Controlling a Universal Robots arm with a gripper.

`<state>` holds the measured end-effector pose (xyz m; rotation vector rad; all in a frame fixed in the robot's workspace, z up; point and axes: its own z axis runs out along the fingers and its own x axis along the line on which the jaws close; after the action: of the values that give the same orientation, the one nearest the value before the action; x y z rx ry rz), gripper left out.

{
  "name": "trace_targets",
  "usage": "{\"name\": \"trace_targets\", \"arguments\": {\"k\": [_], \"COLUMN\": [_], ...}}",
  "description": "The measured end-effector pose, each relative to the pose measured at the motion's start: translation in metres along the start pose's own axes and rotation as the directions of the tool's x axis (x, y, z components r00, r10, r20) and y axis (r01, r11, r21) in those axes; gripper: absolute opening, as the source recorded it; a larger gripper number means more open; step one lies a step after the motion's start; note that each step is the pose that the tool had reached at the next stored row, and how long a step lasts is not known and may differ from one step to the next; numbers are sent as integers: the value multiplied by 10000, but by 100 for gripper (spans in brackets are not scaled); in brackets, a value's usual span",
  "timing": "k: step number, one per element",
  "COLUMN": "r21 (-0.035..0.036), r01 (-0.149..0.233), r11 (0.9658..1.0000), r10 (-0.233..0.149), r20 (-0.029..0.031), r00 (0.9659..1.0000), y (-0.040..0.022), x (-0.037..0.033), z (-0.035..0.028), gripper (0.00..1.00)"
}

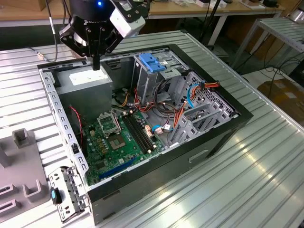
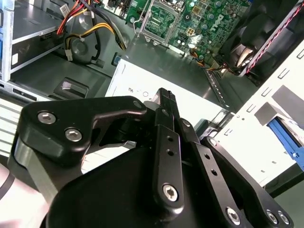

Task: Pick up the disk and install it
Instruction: 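Reach for the disk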

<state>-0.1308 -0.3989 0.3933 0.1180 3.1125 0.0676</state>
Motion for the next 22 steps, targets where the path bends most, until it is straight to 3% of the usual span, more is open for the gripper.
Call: {"name": "trace_targets", "arguments": {"k": [22], "r21": [0], "r01": [0], "r11": [10000], "r10": [0], "r20": [0], "r00": [10000], "y": [-7], "x": [86], "z": [-2], "gripper": [11]}}
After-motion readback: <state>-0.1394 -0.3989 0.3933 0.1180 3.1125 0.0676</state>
